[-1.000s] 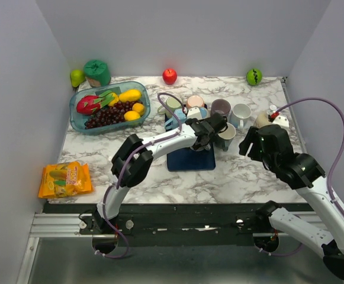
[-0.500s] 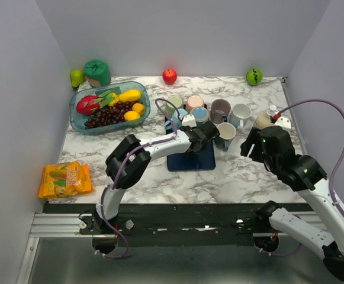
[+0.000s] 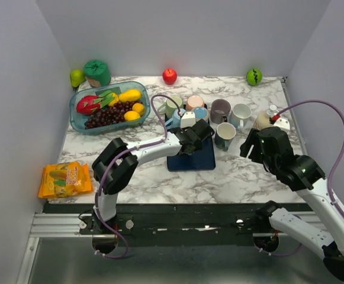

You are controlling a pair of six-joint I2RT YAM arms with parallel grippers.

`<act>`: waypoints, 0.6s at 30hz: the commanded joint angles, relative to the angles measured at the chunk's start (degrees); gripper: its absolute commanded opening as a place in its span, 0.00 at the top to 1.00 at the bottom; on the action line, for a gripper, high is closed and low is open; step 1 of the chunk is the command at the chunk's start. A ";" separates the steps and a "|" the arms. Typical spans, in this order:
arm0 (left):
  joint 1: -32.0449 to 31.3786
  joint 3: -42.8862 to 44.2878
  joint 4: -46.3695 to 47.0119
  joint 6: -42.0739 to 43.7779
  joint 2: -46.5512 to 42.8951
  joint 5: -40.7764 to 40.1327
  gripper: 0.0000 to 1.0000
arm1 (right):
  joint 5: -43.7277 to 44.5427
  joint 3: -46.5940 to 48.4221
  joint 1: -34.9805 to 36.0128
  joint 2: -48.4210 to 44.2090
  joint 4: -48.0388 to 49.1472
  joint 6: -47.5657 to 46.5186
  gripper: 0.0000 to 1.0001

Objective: Turn the mug right side up

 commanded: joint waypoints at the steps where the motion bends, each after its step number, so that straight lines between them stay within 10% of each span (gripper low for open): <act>1: -0.07 0.64 2.64 5.48 -0.16 0.98 0.39 | 0.37 -0.98 -0.41 -0.23 -0.05 0.73 0.26; 18: -0.07 -0.42 4.22 5.48 2.30 1.77 0.59 | 0.89 -0.45 -0.41 -0.67 -0.58 0.38 0.26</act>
